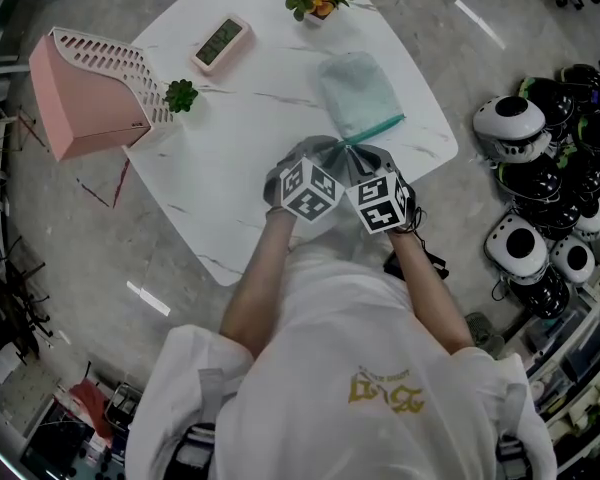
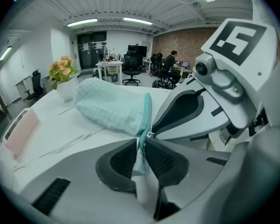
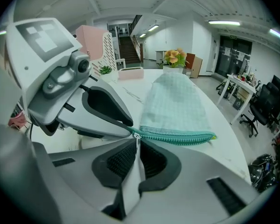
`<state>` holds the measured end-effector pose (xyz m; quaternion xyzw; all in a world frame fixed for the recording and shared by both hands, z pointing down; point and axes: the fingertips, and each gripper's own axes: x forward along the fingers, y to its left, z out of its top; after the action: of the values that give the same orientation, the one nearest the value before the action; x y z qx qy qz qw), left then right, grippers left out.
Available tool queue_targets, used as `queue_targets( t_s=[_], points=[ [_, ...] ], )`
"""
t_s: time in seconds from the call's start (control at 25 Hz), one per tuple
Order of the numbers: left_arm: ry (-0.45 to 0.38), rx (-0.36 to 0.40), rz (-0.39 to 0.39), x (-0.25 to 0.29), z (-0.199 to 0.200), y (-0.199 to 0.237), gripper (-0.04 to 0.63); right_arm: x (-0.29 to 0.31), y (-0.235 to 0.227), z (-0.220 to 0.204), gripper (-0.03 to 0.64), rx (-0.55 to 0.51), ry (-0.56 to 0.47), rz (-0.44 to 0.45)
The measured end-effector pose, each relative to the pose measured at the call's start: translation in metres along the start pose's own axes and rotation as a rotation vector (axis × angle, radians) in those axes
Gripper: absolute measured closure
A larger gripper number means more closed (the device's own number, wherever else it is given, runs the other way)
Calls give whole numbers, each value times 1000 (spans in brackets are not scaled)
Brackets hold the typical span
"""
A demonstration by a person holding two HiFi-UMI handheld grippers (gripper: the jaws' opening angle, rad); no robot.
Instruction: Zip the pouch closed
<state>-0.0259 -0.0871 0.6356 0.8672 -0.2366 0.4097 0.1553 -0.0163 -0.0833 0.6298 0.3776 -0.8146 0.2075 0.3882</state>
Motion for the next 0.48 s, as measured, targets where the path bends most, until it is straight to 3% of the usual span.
queue_targets(
  t_s=[0.16, 0.48],
  points=[
    [3, 6, 4, 1, 1, 0, 542, 1, 3, 1, 597, -36, -12, -4],
    [6, -2, -3, 1, 1, -1, 555, 1, 2, 0, 600, 22, -1, 24]
  ],
)
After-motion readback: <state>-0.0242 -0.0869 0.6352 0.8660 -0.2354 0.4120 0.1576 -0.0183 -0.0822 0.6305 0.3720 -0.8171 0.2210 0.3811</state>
